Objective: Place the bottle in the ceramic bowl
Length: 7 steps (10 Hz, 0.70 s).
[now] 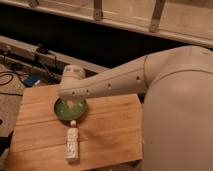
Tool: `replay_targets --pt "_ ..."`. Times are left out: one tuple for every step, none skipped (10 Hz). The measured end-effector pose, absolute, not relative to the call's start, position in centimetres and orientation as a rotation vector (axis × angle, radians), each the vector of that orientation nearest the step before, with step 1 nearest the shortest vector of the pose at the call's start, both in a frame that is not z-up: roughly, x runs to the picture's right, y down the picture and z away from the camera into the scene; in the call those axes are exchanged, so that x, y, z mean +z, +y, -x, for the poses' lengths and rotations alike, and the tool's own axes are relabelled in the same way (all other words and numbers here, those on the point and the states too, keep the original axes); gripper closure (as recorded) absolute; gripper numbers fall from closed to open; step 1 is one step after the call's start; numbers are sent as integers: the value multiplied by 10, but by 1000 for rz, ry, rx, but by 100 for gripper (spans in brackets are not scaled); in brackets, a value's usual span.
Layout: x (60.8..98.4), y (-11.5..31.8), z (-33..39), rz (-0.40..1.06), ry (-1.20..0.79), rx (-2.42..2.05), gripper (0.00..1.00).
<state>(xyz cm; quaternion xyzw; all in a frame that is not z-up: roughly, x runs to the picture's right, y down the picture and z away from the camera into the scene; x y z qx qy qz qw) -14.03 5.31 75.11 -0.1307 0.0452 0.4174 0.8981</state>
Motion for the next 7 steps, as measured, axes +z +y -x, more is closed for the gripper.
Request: replay_targets --pt "753 59 149 269 124 848 20" --pt "753 66 155 268 150 846 20" --pt "752 70 154 265 172 850 20" --pt "750 80 145 257 216 869 20" --pt "748 86 139 255 235 880 20" --pt "742 97 125 252 264 902 20" --pt "735 110 107 253 292 923 20"
